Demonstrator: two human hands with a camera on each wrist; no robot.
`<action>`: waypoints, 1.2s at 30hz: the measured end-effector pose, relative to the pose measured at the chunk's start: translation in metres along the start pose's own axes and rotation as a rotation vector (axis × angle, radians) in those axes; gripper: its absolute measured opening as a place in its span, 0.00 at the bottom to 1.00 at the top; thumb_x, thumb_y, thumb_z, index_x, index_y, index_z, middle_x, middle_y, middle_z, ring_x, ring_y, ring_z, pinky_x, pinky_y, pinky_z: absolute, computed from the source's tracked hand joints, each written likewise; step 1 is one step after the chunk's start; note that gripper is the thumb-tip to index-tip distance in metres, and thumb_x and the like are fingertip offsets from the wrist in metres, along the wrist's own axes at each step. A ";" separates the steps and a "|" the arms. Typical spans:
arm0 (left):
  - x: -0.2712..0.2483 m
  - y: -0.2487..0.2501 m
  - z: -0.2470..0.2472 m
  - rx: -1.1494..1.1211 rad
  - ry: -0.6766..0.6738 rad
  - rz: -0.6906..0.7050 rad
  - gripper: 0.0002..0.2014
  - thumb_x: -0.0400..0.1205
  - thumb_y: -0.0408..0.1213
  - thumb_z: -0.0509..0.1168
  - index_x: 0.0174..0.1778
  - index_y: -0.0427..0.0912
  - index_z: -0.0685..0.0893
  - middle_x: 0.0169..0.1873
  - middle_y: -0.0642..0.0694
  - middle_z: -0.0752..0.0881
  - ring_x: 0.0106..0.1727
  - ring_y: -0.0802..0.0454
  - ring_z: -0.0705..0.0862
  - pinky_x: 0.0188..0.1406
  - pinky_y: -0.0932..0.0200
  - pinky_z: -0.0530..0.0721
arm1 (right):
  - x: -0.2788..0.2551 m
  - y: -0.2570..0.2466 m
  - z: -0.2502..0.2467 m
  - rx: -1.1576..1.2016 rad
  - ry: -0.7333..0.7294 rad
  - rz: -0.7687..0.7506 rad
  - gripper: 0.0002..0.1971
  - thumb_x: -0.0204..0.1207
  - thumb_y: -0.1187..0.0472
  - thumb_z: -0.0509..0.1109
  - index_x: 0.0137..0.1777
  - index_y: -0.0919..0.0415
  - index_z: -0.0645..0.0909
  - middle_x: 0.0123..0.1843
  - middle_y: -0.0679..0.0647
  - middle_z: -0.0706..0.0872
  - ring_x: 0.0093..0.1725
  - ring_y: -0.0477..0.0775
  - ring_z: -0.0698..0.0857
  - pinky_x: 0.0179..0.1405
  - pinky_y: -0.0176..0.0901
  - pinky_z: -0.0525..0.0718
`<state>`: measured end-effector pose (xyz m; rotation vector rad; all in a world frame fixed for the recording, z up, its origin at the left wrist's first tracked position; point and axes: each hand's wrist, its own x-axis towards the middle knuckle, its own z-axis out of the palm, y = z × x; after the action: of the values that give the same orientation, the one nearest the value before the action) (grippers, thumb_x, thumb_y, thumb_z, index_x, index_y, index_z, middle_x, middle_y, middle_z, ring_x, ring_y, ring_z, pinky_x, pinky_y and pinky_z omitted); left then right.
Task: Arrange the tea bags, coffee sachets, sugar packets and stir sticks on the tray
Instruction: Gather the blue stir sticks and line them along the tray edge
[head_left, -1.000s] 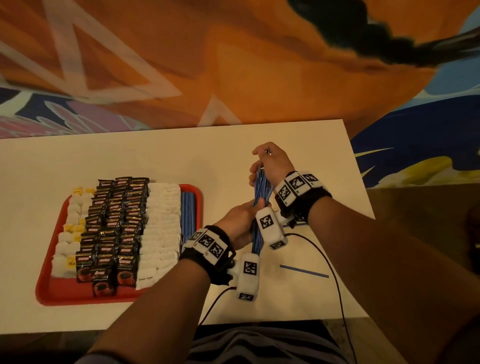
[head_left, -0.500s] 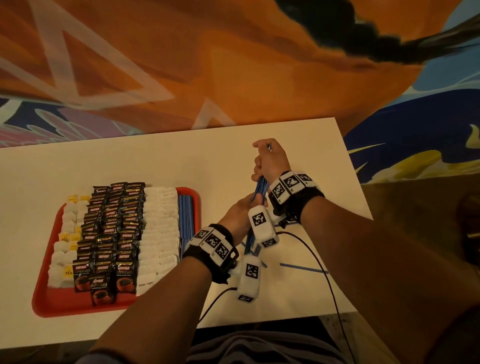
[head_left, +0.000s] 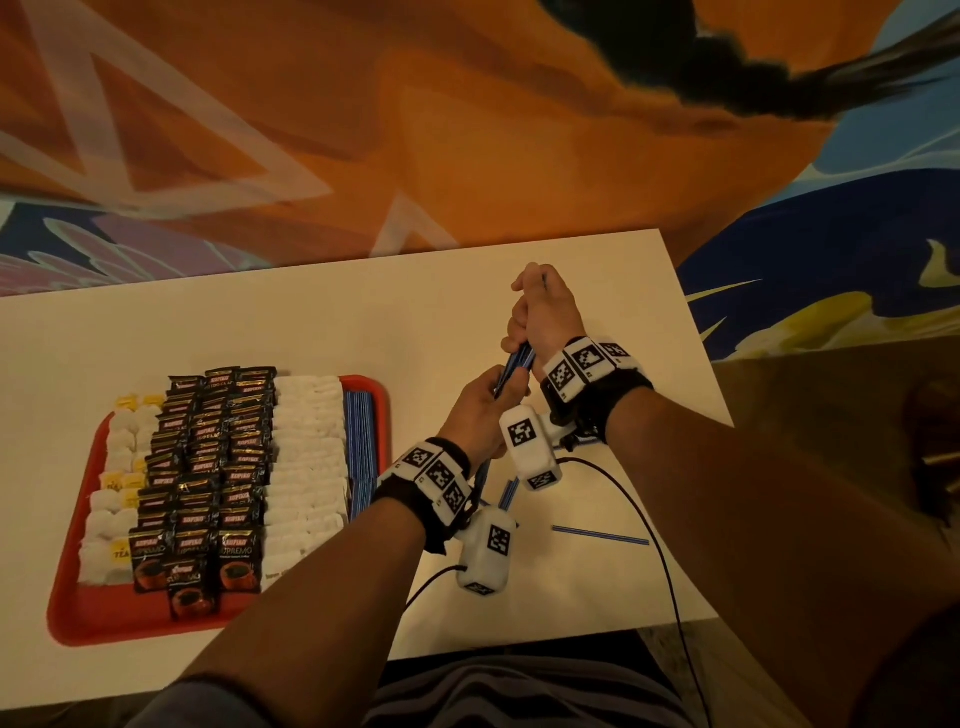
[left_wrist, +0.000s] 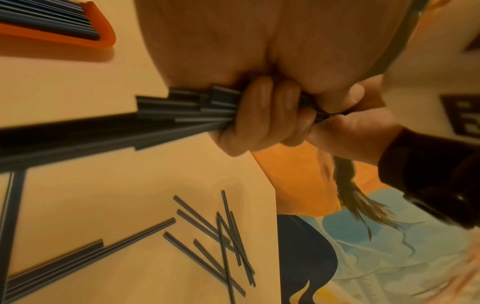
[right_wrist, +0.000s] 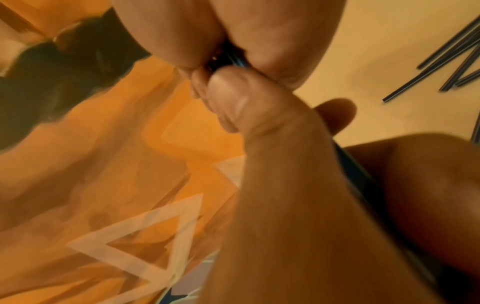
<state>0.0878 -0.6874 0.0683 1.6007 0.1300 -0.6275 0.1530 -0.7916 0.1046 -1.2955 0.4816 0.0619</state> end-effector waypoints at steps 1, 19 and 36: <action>0.000 0.002 0.000 -0.009 0.004 -0.008 0.16 0.89 0.49 0.58 0.56 0.37 0.77 0.28 0.46 0.69 0.28 0.52 0.65 0.26 0.60 0.63 | 0.000 -0.002 0.000 0.023 -0.003 0.003 0.16 0.89 0.52 0.51 0.41 0.57 0.69 0.21 0.49 0.62 0.19 0.49 0.61 0.20 0.36 0.66; 0.001 0.027 -0.003 -0.039 -0.063 -0.135 0.14 0.86 0.42 0.67 0.40 0.39 0.73 0.24 0.46 0.76 0.16 0.55 0.63 0.16 0.66 0.59 | -0.003 -0.017 -0.012 -0.145 -0.120 -0.042 0.15 0.88 0.62 0.54 0.40 0.63 0.75 0.31 0.63 0.81 0.33 0.64 0.87 0.32 0.48 0.84; -0.018 0.063 -0.017 -0.040 -0.144 -0.058 0.19 0.87 0.39 0.66 0.31 0.42 0.69 0.19 0.47 0.69 0.19 0.53 0.58 0.16 0.66 0.58 | -0.026 -0.070 0.012 -0.912 -0.287 -0.314 0.20 0.86 0.50 0.59 0.40 0.62 0.84 0.33 0.53 0.90 0.37 0.54 0.89 0.46 0.48 0.88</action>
<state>0.1061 -0.6752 0.1327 1.5119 0.0819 -0.7782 0.1550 -0.7950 0.1805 -2.2000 -0.0336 0.2189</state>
